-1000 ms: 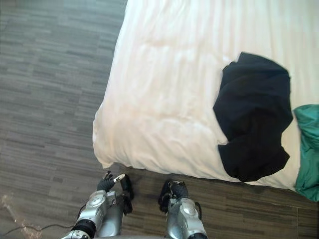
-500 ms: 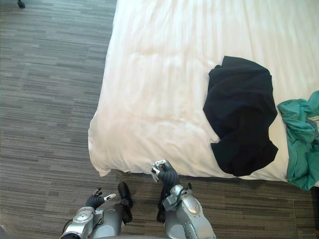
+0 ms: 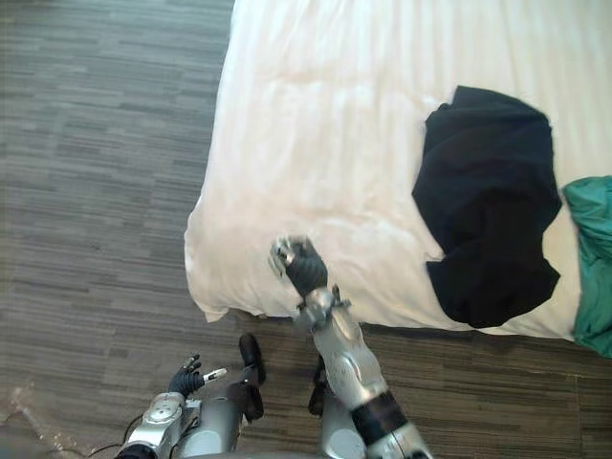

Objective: Tidy the bed and pick cloth on bed and put in laundry

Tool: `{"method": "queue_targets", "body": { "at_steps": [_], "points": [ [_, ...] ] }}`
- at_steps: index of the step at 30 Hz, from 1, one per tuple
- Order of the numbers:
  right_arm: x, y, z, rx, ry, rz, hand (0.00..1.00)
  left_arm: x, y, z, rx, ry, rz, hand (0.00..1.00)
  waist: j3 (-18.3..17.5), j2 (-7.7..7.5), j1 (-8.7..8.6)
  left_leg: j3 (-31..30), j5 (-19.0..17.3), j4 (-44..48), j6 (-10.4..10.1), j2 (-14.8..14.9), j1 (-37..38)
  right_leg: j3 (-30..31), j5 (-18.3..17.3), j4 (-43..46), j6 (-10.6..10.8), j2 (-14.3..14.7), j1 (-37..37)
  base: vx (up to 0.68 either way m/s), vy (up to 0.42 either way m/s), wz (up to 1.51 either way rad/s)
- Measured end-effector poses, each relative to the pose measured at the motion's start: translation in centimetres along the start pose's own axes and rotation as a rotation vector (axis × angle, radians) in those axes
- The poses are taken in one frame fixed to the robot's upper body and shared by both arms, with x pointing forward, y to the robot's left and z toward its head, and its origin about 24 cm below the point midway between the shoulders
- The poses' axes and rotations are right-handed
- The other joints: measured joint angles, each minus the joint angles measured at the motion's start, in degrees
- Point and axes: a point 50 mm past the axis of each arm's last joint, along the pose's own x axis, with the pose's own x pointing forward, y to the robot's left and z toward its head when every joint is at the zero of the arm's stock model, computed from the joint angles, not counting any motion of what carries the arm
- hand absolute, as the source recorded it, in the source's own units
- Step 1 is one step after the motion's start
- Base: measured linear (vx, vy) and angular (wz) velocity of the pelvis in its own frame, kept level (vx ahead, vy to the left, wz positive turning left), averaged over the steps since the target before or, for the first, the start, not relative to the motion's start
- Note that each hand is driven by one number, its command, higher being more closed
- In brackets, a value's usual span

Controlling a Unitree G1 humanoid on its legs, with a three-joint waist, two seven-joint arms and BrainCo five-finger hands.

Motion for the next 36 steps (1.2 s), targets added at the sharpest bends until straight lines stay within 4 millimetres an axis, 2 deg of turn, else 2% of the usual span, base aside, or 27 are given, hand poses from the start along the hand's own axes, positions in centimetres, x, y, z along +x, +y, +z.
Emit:
{"method": "queue_targets", "body": {
  "at_steps": [4,7,9,13,16,20,23,25,27,30,32,33,35,36],
  "points": [
    [1.6,-0.2,2.2,-0.002,-0.106,-0.058,1.0,0.1,-0.5,1.6,-0.082,-0.067,0.009,0.0,3.3,2.17,1.27,0.2,-1.5,3.3,-0.1,0.3,-3.8,0.1,-1.0,3.9,-0.1,-1.2,-3.9,-0.07,0.021,0.07],
    [1.3,-1.7,2.2,0.013,-0.118,-0.156,1.0,0.1,-0.3,2.1,-0.136,-0.091,0.029,0.0,4.3,2.24,1.71,0.6,-1.9,5.2,0.0,0.8,-6.2,0.1,-2.2,6.4,-0.4,-1.9,-6.8,-0.03,0.0,0.0],
    [1.2,-1.8,2.2,0.01,-0.128,-0.164,1.0,0.1,-0.2,2.1,-0.158,-0.094,0.037,0.0,4.4,2.42,1.63,0.9,-1.9,5.2,0.0,1.0,-6.5,0.1,-2.5,6.8,-0.8,-2.0,-7.4,0.01,-0.025,-0.07],
    [1.0,-2.6,0.6,0.035,-0.102,-0.222,1.0,0.0,-0.8,2.0,-0.185,-0.09,0.024,0.0,4.4,2.45,1.14,2.3,-2.9,6.3,-0.5,1.7,-6.2,0.7,-3.0,7.4,-0.9,-1.8,-7.5,0.06,-0.027,-0.12],
    [0.8,-2.9,0.2,-0.006,-0.087,-0.229,1.0,0.0,-1.0,2.0,-0.189,-0.087,0.019,0.0,4.3,2.34,0.7,3.3,-3.3,6.6,-0.5,1.9,-5.7,1.4,-3.1,7.3,-0.8,-1.5,-7.4,0.09,-0.011,-0.14],
    [-0.1,-3.9,-0.4,0.02,-0.068,-0.278,1.0,0.5,-1.8,3.1,-0.22,-0.086,0.005,0.0,4.5,1.71,0.42,5.2,-4.4,7.5,-0.1,2.5,-3.5,3.2,-2.3,5.6,-0.5,-0.8,-5.2,0.1,0.017,-0.25],
    [-0.7,-5.4,-0.7,0.053,-0.04,-0.333,1.0,0.9,-3.0,5.1,-0.244,-0.127,-0.031,0.0,4.5,0.48,-0.26,5.4,-6.1,9.2,-0.1,3.1,-1.8,3.3,-2.1,4.5,-0.3,-0.3,-2.4,0.06,0.037,-0.09],
    [-1.5,-6.6,-1.6,0.09,0.001,-0.395,1.0,0.9,-3.5,4.9,-0.276,-0.113,-0.038,0.0,3.6,-0.84,-1.23,5.5,-7.2,10.0,-0.2,3.6,-0.1,3.4,-1.5,2.6,0.1,0.3,0.5,0.06,0.045,-0.11],
    [-3.6,-9.0,-2.9,0.102,0.071,-0.515,1.0,0.8,-3.5,3.2,-0.282,-0.038,-0.033,0.0,0.3,-3.13,-1.49,6.5,-8.4,10.1,-0.6,4.1,2.3,3.5,-1.0,0.2,0.3,1.2,3.6,0.07,0.027,-0.22],
    [-6.8,-11.7,-3.5,0.131,0.105,-0.666,1.0,0.4,-3.6,1.5,-0.278,0.031,-0.036,0.0,-3.1,-4.14,-1.88,7.1,-9.3,10.0,-1.0,4.2,4.6,3.5,-0.8,-1.6,0.4,1.3,6.5,0.09,0.042,-0.12],
    [-10.6,-14.1,-4.2,0.147,0.146,-0.831,1.0,0.0,-3.4,0.1,-0.258,0.066,-0.03,0.0,-6.4,-4.44,-2.26,8.3,-10.0,9.3,-1.5,4.2,6.9,4.2,-0.8,-2.8,0.4,1.5,8.5,0.09,0.031,-0.23],
    [-11.8,-14.7,-4.5,0.154,0.163,-0.88,1.0,-0.1,-3.2,-0.2,-0.252,0.075,-0.026,0.0,-7.2,-4.51,-2.28,8.8,-10.0,8.8,-1.6,4.2,7.7,4.6,-0.8,-3.1,0.4,1.6,8.8,0.08,0.023,-0.4],
    [-18.5,-16.3,-6.0,0.165,0.261,-1.123,1.0,-0.6,-3.0,-1.7,-0.217,0.112,-0.02,0.0,-9.8,-4.28,-2.09,10.7,-10.2,7.0,-2.1,4.1,10.1,6.3,-0.8,-3.8,0.4,2.1,9.5,0.08,0.008,-0.44],
    [-20.4,-16.4,-6.4,0.174,0.285,-1.187,1.0,-0.7,-3.0,-2.0,-0.218,0.121,-0.019,0.0,-10.1,-4.04,-2.11,11.0,-10.1,6.4,-2.3,4.1,10.9,6.5,-0.8,-4.1,0.4,2.2,10.0,0.11,-0.016,-0.37]
  ]
}}
